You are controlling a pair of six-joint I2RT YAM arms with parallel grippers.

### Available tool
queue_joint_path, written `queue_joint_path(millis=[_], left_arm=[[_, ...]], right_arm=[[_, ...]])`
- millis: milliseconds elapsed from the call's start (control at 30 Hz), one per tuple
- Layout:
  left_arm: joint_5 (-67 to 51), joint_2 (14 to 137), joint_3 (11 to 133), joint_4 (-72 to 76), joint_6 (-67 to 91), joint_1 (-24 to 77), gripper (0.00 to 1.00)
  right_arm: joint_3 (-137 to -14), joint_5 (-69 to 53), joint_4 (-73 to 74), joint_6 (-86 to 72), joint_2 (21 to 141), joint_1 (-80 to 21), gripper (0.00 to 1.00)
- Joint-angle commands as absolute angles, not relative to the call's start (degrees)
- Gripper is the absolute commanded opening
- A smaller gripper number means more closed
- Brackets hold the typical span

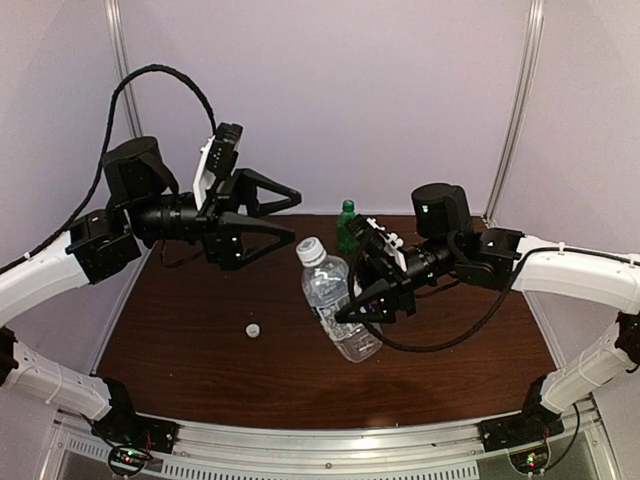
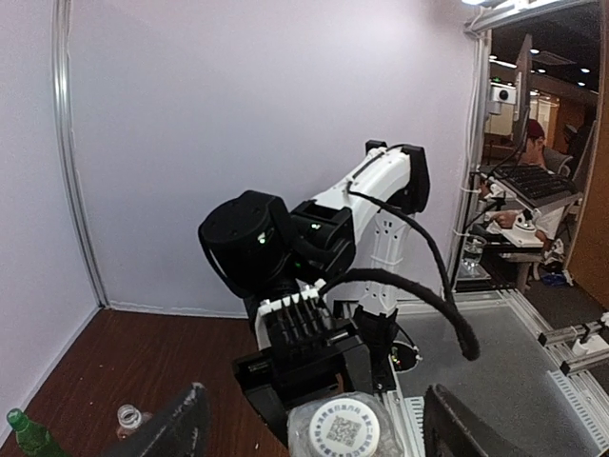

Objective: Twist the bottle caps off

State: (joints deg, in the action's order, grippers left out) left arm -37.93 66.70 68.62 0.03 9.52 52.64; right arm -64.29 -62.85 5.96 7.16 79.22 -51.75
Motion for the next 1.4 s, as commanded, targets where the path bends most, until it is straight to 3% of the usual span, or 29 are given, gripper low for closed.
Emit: queue_joint_path(millis=[0,333,700,1067,1233,1367], left_arm=[[-50.11,68.78,68.20,7.81,11.37,51.02,0.77],[-60.05,74.46,69.22,14.50,16.62,50.89,0.61],[-61.18,75.30,66.46,19.54,20.02,50.89,0.46],[-61.39,76.16,66.15,20.30,20.85,50.97,0.38],[-61.16,76.26,66.10,20.22,21.41,50.98,0.22],[-52.81,74.62,66.61,15.13,20.80,50.98,0.04]], right_arm=[[-66.59,-69.35,4.95,6.43,79.95,-51.69,0.49],[-66.80,-71.84,0.97,3.68,81.01,-51.68,0.49],[-66.32,-71.34,0.15,2.20,81.05,-51.69,0.49],[-66.27,-70.75,-1.56,1.85,81.08,-51.69,0.48],[-66.09,-68.72,-0.92,2.18,80.65,-51.66,0.48],[-66.14,-60.02,1.79,3.20,79.00,-51.52,0.46]])
